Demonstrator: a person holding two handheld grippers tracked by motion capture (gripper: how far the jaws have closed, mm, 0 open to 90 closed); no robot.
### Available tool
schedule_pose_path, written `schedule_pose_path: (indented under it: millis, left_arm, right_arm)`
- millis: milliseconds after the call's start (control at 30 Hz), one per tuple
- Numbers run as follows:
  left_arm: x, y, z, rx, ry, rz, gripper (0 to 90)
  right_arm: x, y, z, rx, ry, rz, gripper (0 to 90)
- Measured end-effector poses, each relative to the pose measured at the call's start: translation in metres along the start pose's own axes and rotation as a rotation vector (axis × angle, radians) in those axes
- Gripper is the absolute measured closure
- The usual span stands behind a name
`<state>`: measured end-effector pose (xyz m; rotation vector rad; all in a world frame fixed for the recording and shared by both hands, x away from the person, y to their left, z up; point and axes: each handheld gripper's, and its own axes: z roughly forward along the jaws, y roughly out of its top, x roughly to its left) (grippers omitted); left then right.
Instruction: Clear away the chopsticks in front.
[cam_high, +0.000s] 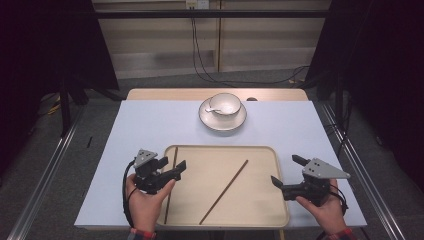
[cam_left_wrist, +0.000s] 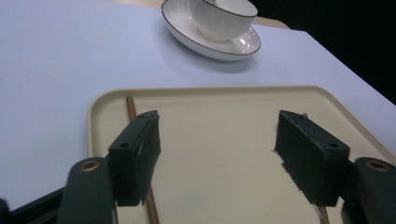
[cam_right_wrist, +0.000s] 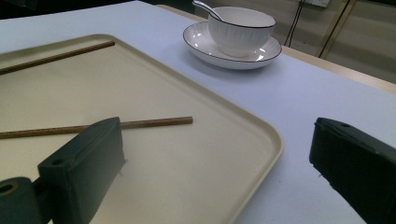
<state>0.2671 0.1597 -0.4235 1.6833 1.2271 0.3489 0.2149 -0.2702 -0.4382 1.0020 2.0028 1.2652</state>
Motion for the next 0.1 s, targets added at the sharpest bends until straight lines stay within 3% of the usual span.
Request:
schedule_pose_path:
  millis: [100]
  left_arm:
    - [0.003, 0.003, 0.001, -0.007, 0.005, 0.002, 26.2]
  right_arm:
    - [-0.0004, -0.0002, 0.0017, 0.002, 0.008, -0.006, 2.8]
